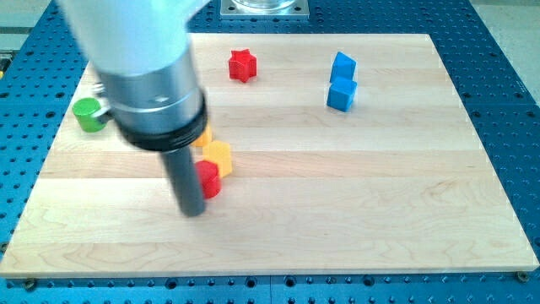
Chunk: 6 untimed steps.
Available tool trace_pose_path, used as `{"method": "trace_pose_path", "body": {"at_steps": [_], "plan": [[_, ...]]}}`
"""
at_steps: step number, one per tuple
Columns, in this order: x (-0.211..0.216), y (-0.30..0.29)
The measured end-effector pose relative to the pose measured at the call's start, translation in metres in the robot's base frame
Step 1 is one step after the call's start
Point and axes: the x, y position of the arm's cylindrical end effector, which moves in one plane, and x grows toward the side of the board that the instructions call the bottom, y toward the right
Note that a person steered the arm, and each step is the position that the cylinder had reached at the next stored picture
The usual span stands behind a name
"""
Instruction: Push the red circle and the hexagon towards the top center
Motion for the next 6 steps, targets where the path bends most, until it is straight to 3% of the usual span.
{"method": "trace_pose_path", "body": {"at_steps": [2, 6], "plan": [[-0.047, 0.027], [-0.212, 0.034]]}}
